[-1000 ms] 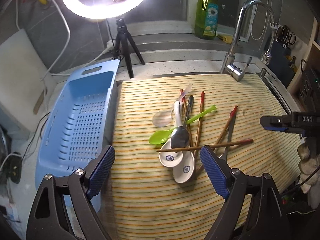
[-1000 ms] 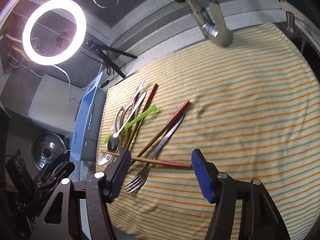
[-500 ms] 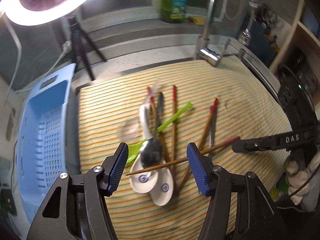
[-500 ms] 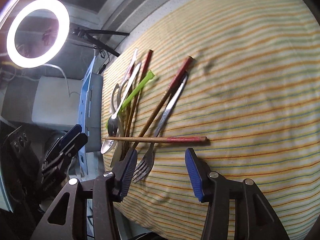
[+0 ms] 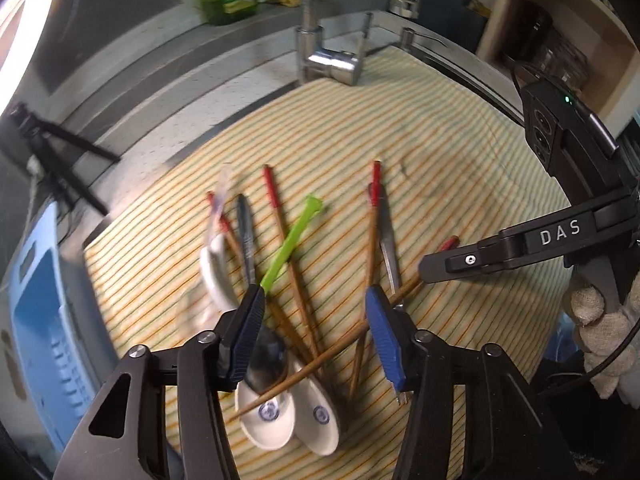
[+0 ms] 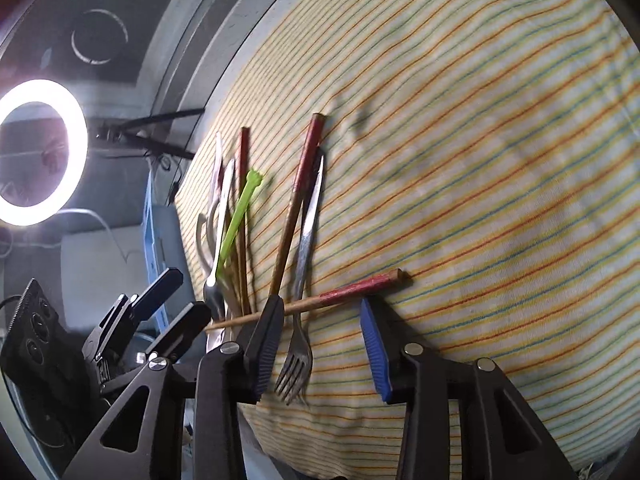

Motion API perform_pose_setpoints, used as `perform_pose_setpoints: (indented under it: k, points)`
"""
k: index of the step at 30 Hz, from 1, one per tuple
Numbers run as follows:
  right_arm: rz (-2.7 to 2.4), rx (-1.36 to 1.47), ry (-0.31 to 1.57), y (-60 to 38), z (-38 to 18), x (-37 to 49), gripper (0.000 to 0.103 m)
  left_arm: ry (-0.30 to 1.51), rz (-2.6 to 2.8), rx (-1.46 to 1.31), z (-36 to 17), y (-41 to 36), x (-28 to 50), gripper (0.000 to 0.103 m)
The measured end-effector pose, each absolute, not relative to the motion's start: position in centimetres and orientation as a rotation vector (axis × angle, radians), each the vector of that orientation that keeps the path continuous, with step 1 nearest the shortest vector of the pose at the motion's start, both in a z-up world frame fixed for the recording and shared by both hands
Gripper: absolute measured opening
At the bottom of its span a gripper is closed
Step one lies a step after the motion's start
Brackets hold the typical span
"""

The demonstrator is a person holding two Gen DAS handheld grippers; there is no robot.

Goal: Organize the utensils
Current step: 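Lower both tools toward the chopsticks in the utensil pile, then grasp a red-tipped chopstick with the left tool while the right tool grasps another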

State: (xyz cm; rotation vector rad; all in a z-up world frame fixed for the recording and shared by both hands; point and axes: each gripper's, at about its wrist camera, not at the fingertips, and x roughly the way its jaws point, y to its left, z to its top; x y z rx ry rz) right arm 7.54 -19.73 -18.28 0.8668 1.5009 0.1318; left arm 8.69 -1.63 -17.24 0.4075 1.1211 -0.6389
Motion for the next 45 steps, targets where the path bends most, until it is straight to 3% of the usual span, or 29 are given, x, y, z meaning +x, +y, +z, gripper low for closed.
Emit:
perform_pose_setpoints:
  k: [6,12,16,26,45]
  points:
    - [0.01,0.886,1.464,-19.4,-18.3,7.4,0.035,1.182,-0.771,0.424,-19.0,-3.1,9.8,0.036]
    - [-0.085,0.889,1.458,-19.1,-18.4,7.9,0.027,1.233,-0.82,0.433,-20.6,-4.2,11.2,0.026]
    - [-0.128,0.868,1.466,-19.0,-18.5,8.2,0.021,1.265,-0.856,0.399,-21.2,-4.5,11.8,0.026]
    - [-0.186,0.875,1.497,-19.0,-18.7,8.8,0.021,1.265,-0.863,0.453,-22.2,-6.1,12.3,0.011]
    - [-0.236,0.683,1.507,-19.0,-17.8,11.3,0.017,1.277,-0.861,0.371,-22.5,-4.7,12.7,0.009]
